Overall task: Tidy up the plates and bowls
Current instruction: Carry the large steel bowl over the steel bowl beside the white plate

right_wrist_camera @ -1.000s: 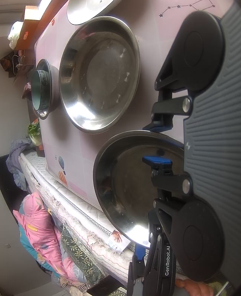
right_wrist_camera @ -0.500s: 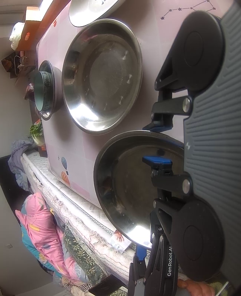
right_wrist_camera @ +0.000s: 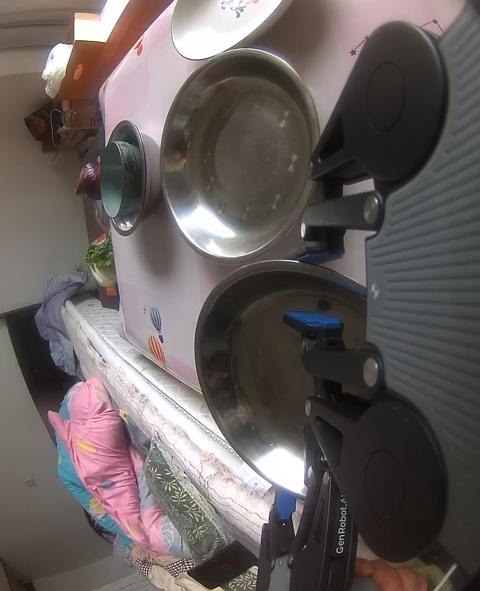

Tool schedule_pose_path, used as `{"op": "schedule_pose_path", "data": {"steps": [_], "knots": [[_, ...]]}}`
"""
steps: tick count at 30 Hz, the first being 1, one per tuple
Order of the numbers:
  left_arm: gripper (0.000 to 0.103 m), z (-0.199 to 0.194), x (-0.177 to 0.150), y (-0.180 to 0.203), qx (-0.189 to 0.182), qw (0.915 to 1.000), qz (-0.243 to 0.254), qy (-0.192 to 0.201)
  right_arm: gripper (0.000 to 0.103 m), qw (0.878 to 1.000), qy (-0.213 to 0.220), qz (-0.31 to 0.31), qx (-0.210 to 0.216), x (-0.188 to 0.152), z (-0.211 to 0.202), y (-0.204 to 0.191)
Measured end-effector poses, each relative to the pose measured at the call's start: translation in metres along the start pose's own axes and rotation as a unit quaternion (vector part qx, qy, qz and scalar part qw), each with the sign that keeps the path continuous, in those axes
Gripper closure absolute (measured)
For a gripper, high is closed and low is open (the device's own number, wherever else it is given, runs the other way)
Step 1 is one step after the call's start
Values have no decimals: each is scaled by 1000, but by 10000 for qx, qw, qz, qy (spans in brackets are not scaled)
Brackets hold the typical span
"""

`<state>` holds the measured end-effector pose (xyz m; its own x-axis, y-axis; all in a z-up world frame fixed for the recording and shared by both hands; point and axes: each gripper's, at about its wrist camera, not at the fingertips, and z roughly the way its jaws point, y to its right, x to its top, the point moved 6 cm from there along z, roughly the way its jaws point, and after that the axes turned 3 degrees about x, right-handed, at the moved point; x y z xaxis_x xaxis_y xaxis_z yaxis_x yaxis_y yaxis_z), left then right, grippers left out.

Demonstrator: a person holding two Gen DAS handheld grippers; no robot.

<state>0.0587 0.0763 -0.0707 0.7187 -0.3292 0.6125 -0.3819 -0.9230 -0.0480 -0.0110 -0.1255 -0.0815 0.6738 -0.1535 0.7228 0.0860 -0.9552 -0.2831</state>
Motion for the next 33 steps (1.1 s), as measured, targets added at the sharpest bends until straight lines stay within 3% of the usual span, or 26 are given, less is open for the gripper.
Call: {"op": "schedule_pose_path", "data": {"steps": [9,15,24,33], "knots": [[38,-10,35,19,-142,9991,176,358,77,9993,333,119,-137,18,-21,15],[38,3,63,56,-380,9971,457,477,76,9971,520,382,-411,25,-40,52],[38,42,87,115,-722,9945,703,293,75,9917,551,777,-865,27,-54,122],[38,66,89,131,-688,9943,810,22,75,9907,428,880,-942,33,-42,153]]}}
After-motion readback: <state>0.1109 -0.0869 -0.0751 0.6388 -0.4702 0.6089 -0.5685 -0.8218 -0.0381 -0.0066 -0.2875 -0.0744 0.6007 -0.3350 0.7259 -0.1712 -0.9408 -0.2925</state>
